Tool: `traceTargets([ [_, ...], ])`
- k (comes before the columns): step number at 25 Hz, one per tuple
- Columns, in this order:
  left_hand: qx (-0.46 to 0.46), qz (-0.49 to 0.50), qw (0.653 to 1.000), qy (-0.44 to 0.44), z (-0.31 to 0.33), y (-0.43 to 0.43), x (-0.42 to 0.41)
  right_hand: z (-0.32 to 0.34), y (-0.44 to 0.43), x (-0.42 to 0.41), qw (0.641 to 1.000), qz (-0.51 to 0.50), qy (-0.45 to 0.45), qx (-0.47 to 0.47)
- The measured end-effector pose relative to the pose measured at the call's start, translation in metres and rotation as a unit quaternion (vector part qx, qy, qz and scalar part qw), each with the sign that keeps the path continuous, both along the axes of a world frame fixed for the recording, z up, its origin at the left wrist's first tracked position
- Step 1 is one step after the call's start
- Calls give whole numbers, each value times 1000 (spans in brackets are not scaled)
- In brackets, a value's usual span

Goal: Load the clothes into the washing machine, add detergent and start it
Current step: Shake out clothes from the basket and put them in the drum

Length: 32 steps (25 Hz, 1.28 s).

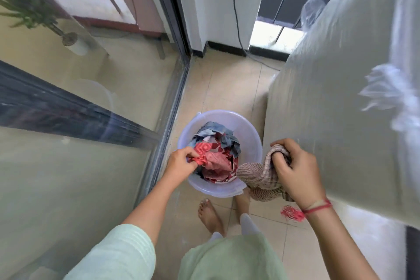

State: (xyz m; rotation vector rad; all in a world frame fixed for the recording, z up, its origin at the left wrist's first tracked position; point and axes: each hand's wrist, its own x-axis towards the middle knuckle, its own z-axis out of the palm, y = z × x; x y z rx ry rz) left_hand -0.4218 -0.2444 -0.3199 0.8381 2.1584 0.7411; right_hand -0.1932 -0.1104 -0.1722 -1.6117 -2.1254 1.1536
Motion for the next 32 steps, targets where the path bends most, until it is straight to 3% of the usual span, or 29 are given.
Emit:
traceTargets([
  [3,48,75,996,-28,57,8,-1,49,0,6,998,-34,43,43],
  [7,-27,-22,998,-60,111,14,-6,116,0,9,987,-51,105,112],
  [9,-39,-13,997,-62,143,19,-6,150,2,9,980,-41,130,146],
  [13,105,-25,990,-95,240,44,13,214,8,4,963,-7,169,210],
  [16,149,-179,961,-151,310,70,52,255,15,4,943,-5,199,266],
  [19,169,-301,938,-43,349,97,100,301,34,19,915,-41,248,317],
  [21,247,-251,935,51,373,118,120,329,58,48,888,-87,269,361],
  [25,355,-162,916,93,441,178,133,362,120,134,868,-147,268,392],
  [30,390,-306,797,345,507,263,209,374,207,249,860,-192,263,392],
  [32,416,-333,772,346,510,305,246,376,239,295,859,-187,257,402],
])
